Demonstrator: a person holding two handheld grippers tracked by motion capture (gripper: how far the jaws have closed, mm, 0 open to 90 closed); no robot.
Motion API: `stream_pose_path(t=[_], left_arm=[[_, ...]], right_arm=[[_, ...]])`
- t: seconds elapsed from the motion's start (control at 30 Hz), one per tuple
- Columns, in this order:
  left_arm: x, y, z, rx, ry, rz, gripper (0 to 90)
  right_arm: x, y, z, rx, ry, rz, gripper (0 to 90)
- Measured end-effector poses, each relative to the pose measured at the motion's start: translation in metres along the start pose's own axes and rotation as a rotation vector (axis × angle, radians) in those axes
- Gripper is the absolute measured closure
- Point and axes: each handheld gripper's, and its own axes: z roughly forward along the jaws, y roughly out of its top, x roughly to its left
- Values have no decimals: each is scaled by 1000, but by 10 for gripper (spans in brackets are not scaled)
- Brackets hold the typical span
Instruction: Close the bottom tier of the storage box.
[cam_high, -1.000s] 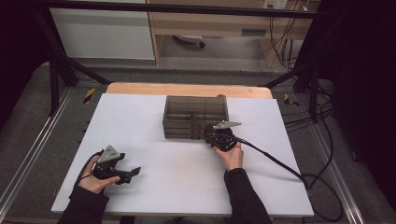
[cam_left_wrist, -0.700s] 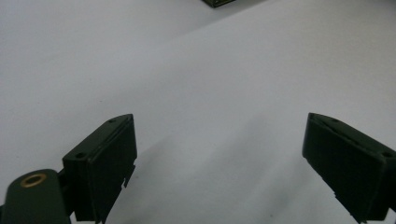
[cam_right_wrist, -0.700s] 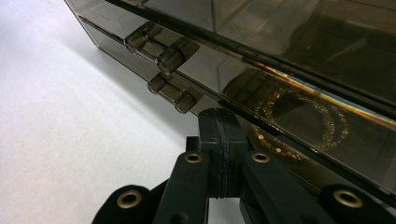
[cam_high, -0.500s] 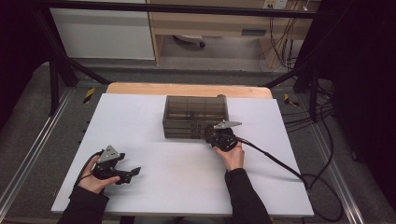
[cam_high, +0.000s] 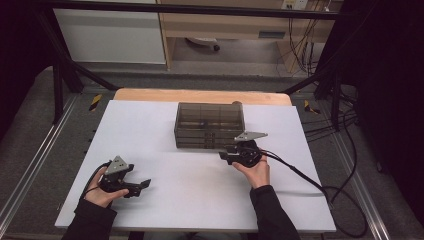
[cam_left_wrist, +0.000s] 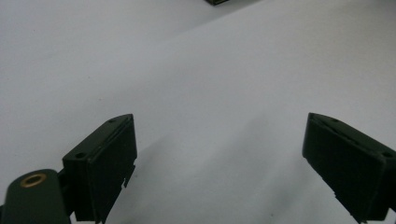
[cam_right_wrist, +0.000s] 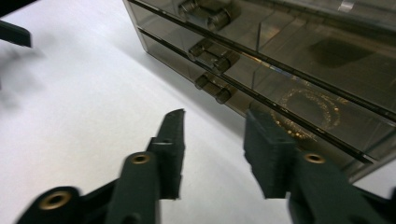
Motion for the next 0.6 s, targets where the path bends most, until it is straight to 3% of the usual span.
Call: stream_pose_path(t=[0.13, 0.33, 0.43, 0.6], left_arm=[[0, 0, 0, 0, 0, 0, 97], [0, 0, 0, 0, 0, 1, 97], [0, 0, 0, -1, -1, 0, 97], [-1, 0, 0, 2, -1, 3, 97]], right_arm=[[3, 0, -12, -15, -6, -2, 363], [0, -8, -27, -33, -14, 18, 178], [-2, -17, -33, -47, 0, 34, 149], [-7, -31, -40, -35, -3, 21, 74]])
